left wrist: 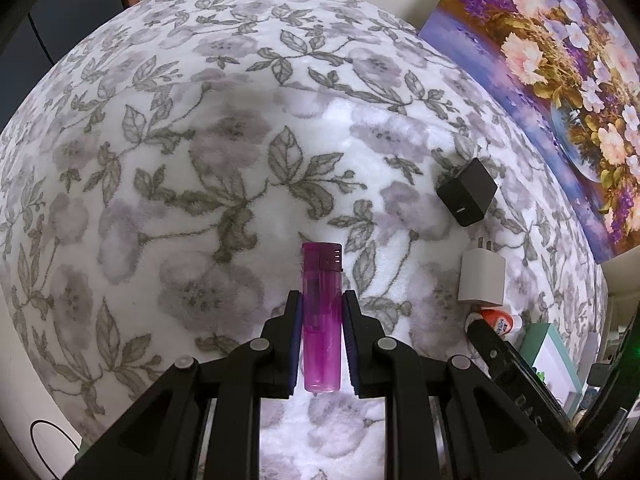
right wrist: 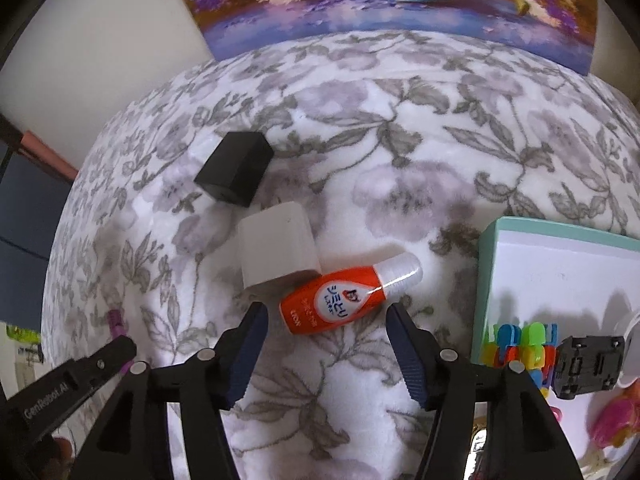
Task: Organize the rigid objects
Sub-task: 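Grasp the pink lighter with the left tool while the right tool grasps the orange bottle, then lift the pink lighter with the left tool while the right tool lifts the orange bottle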
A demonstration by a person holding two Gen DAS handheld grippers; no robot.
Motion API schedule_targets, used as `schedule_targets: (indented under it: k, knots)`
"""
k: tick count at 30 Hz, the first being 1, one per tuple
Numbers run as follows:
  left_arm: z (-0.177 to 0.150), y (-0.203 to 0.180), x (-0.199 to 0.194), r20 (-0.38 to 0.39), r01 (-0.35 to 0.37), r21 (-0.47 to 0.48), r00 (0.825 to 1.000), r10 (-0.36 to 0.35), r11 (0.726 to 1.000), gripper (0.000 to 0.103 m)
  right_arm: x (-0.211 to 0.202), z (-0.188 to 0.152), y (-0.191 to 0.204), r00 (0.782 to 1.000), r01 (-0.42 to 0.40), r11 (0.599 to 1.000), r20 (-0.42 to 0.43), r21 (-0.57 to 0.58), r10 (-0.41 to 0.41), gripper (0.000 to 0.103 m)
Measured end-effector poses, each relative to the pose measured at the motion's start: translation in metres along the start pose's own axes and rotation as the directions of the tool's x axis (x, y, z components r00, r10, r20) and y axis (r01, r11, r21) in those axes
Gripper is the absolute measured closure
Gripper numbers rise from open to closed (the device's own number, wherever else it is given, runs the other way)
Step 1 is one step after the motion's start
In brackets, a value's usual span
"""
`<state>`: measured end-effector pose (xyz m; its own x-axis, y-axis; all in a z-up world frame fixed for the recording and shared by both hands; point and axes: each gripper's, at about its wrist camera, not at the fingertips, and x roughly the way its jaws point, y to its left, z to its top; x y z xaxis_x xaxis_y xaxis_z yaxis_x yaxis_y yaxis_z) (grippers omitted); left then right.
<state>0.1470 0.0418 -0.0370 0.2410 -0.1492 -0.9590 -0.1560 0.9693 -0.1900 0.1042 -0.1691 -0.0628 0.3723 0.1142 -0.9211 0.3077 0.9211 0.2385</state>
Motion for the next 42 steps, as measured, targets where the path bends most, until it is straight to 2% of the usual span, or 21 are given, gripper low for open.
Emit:
schedule_targets:
  k: [4,8,11,15,18,25,28,32,38,42]
  knots:
    - [0.001,0.001,0.001,-0.006,0.009,-0.008,1.000,-0.009,1.000,0.083,-0.010,0.001,-0.001,1.000,0.019,0.999,-0.017,-0.043,-0.020,0.038]
    - [0.001,0.001,0.000,-0.005,0.014,-0.013,1.000,-0.014,1.000,0.083,-0.014,-0.002,0.002,0.995,0.089,0.991,-0.040,-0.097,-0.094,0.038]
    - [0.000,0.001,0.000,-0.004,0.015,-0.012,1.000,-0.015,1.000,0.083,-0.008,-0.004,0.008,0.993,0.096,0.988,-0.052,-0.119,-0.103,0.038]
    - [0.000,0.003,0.000,-0.007,0.015,-0.019,1.000,-0.015,1.000,0.083,0.001,-0.007,0.012,0.986,0.154,0.976,-0.043,-0.153,-0.163,0.038]
    - [0.000,0.003,0.000,-0.005,0.014,-0.022,1.000,-0.014,1.000,0.083,0.007,-0.003,0.012,0.989,0.137,0.982,-0.035,-0.127,-0.142,0.038]
    - [0.000,0.003,0.001,-0.009,0.010,-0.034,1.000,-0.011,0.999,0.083,0.007,0.003,0.013,0.988,0.151,0.978,-0.016,-0.141,-0.155,0.037]
    - [0.000,0.002,0.000,-0.005,0.010,-0.033,1.000,-0.010,0.999,0.083,0.001,0.008,0.004,0.990,0.139,0.986,-0.002,-0.096,-0.140,0.029]
    - [0.000,0.002,0.001,-0.009,0.007,-0.033,1.000,-0.008,0.999,0.083,0.002,0.011,-0.003,0.995,0.103,0.992,0.003,-0.078,-0.103,0.026]
    - [0.001,0.000,0.003,-0.013,0.003,-0.027,1.000,-0.003,1.000,0.083,0.008,0.016,-0.003,0.998,0.066,0.991,0.011,-0.114,-0.065,0.015]
    - [0.001,0.000,0.004,-0.019,0.000,-0.020,1.000,0.000,1.000,0.083,0.012,0.013,0.010,0.990,0.142,0.969,0.043,-0.200,-0.136,0.011]
